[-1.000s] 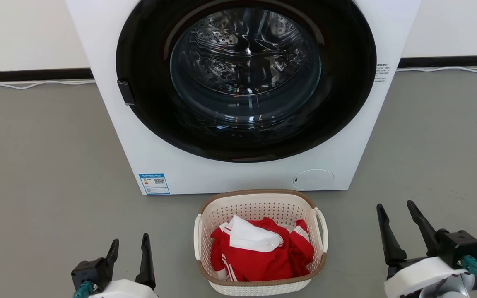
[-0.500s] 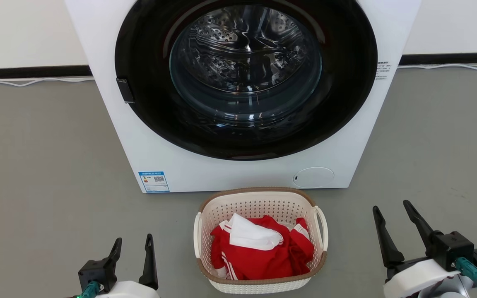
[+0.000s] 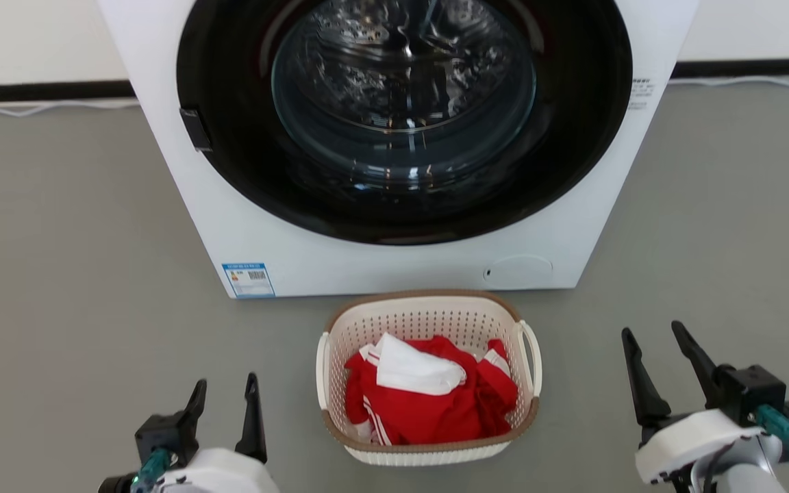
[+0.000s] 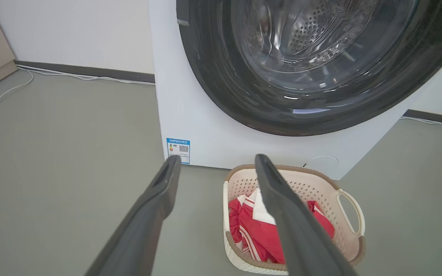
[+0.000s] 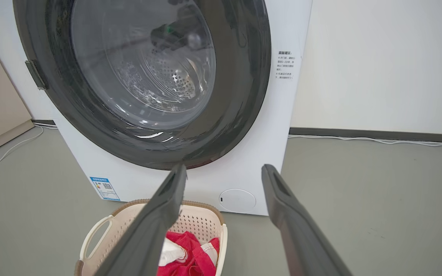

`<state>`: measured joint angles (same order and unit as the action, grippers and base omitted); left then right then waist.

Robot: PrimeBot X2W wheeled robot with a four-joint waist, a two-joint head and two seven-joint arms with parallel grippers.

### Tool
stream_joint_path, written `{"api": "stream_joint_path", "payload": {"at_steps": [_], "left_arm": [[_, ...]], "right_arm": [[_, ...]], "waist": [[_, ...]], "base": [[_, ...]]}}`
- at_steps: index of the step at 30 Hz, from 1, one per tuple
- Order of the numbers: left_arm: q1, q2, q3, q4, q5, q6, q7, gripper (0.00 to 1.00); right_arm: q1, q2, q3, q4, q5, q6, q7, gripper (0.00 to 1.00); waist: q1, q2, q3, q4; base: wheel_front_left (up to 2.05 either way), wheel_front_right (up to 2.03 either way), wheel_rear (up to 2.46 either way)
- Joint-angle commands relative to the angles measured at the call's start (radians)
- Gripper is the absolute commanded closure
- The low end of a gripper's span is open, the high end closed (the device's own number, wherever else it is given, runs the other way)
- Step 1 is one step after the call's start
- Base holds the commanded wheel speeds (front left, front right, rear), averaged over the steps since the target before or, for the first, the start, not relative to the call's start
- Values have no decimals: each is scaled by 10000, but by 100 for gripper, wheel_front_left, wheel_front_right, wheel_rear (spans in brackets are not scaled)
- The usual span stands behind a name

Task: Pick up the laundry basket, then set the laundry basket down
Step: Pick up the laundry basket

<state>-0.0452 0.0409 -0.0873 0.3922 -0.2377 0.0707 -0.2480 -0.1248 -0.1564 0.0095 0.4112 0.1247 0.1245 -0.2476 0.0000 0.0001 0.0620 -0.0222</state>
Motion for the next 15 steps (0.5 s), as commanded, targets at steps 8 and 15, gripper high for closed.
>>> {"api": "stream_joint_path", "payload": {"at_steps": [8,15], "left_arm": [[-1464,93,-426,411,-430,257,-138,0],[-2782,93,-1211,1230,-888,442,-138,0]], "right_arm": [[-1441,38,178,1177,112,62,-141,0],[-2813,-58,330,2567,171,62,-141,0]], "waist": [[0,-1,1159,-21],[0,-1,2435,47]], "base": [[0,0,0],[0,0,0]]}}
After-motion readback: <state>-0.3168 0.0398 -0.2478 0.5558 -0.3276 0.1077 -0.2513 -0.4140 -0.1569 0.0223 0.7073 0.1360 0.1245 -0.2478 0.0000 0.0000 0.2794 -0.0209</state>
